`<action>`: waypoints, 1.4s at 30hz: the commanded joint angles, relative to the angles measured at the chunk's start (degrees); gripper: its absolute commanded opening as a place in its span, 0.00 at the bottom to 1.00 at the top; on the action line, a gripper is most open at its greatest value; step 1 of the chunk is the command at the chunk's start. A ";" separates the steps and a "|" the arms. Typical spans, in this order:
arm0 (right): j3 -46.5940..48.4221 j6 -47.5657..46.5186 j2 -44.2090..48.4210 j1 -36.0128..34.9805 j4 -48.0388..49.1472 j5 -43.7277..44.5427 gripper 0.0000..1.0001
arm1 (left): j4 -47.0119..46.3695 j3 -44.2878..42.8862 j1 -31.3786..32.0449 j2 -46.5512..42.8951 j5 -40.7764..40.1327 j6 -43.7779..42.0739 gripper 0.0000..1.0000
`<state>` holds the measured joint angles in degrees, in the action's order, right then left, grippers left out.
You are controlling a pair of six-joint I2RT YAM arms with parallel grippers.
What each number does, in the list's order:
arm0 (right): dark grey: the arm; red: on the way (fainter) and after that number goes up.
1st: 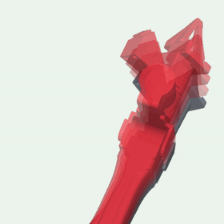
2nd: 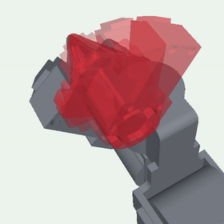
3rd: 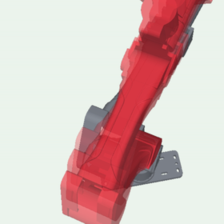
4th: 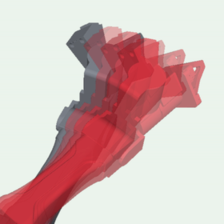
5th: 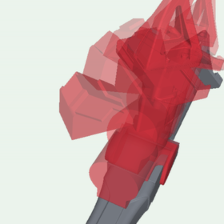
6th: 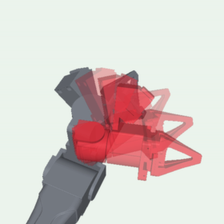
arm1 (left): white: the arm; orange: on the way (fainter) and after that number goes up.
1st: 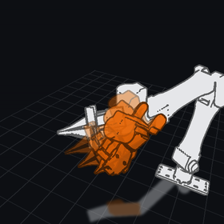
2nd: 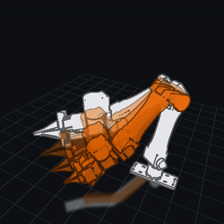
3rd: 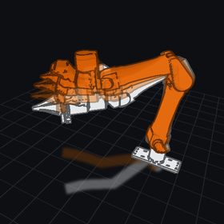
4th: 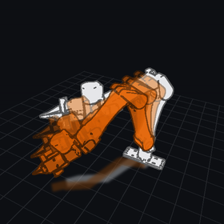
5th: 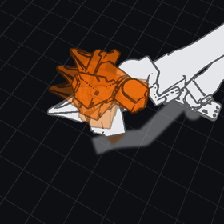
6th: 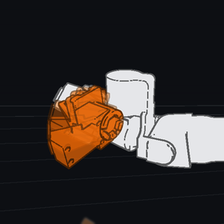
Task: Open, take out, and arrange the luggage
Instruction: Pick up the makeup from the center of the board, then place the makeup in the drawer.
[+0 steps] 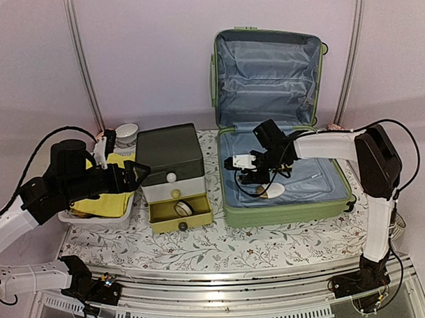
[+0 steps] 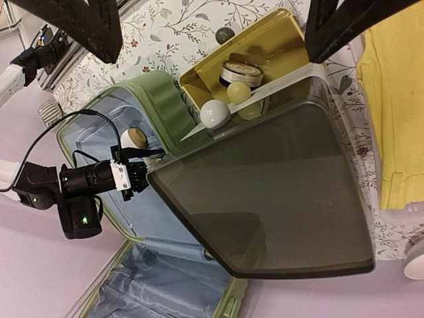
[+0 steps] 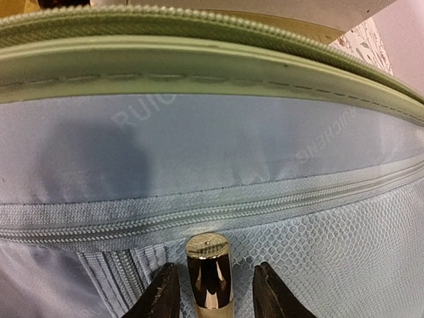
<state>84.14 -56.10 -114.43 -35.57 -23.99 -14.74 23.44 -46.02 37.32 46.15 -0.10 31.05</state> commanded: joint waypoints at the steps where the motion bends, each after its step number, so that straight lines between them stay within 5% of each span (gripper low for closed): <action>1: 0.59 1.07 -1.89 -0.02 -0.53 -1.04 0.39 | 0.29 -1.28 -0.76 -0.23 -0.40 -0.99 0.98; 16: 0.68 2.34 1.14 -0.05 -0.08 -2.94 0.20 | 0.64 -1.34 -0.89 -0.40 -0.79 -1.19 0.98; 42: -2.14 6.32 19.90 -5.36 -0.92 -8.19 0.20 | 0.62 -0.52 -0.93 -0.95 -0.60 -1.26 0.98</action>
<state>83.29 -51.31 -98.26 -39.16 -24.80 -20.36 23.57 -46.02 37.21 45.63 -0.64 30.39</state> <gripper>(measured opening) 0.203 0.984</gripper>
